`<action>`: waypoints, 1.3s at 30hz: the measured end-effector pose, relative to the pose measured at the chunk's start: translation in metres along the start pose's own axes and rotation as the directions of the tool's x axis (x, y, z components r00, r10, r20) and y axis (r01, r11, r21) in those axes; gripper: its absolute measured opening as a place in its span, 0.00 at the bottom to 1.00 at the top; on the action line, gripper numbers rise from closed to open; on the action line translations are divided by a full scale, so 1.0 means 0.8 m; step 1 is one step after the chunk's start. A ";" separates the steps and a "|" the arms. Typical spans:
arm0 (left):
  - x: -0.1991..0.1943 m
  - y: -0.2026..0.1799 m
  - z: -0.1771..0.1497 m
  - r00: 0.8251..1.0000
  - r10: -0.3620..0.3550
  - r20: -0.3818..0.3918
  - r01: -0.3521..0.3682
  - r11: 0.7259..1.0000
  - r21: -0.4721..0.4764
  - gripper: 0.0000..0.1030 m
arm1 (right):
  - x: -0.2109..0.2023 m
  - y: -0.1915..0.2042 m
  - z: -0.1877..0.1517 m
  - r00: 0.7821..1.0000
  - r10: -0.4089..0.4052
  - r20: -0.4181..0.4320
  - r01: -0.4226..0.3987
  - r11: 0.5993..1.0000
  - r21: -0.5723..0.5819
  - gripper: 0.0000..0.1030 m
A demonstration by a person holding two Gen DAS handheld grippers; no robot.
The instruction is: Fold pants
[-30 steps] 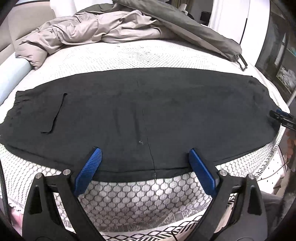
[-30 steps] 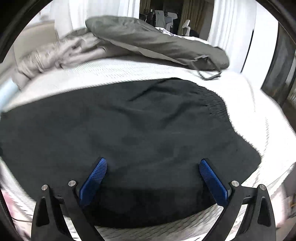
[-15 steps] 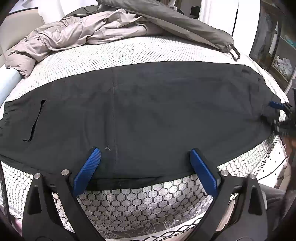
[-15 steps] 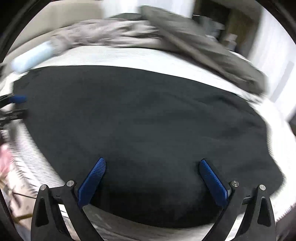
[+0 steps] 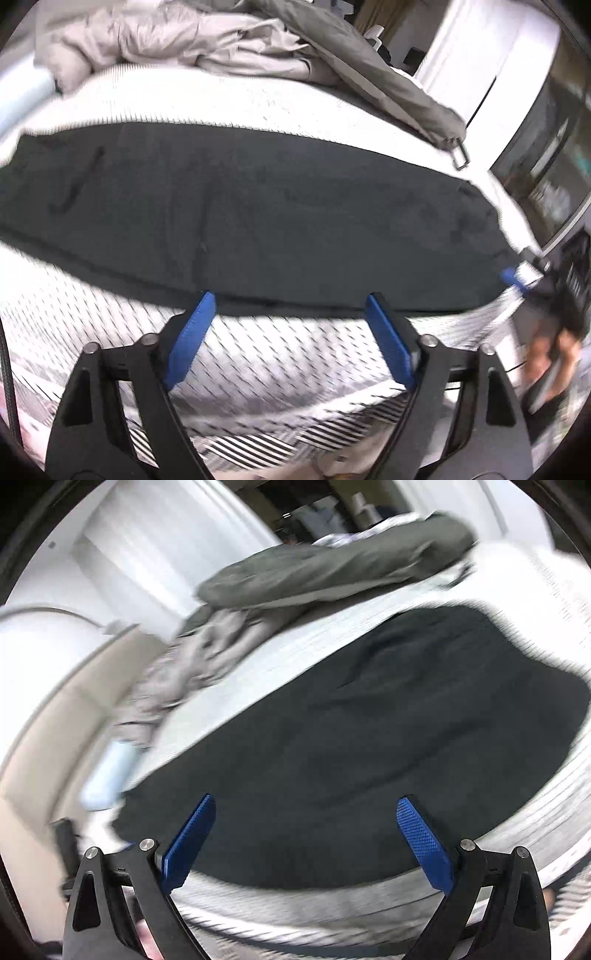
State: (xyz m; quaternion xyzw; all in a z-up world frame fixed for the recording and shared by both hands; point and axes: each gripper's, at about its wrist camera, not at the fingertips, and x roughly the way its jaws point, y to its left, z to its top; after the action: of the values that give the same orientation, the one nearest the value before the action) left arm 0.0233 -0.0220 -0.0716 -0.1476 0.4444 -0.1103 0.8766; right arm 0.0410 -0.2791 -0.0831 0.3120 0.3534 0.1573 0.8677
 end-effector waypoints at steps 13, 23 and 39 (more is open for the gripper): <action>0.022 0.010 -0.015 0.982 -0.185 -0.044 0.172 0.962 -0.212 0.54 | 0.087 0.114 -0.126 0.913 0.380 -0.150 -0.343 0.912 0.223 0.75; 0.053 0.004 0.000 0.998 -0.042 0.047 0.053 0.963 -0.265 0.28 | 0.111 0.102 -0.127 0.953 0.302 0.032 -0.297 0.906 0.302 0.61; 0.031 0.006 0.001 0.994 0.048 0.096 -0.029 0.982 -0.188 0.15 | 0.102 0.087 -0.109 0.989 0.060 0.134 -0.092 0.965 0.247 0.14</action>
State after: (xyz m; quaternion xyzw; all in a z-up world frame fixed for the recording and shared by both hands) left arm 0.0387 -0.0251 -0.0914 -0.2257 0.4112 -0.0438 0.8821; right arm 0.0323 -0.1484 -0.1281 0.4424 0.3033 0.1244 0.8347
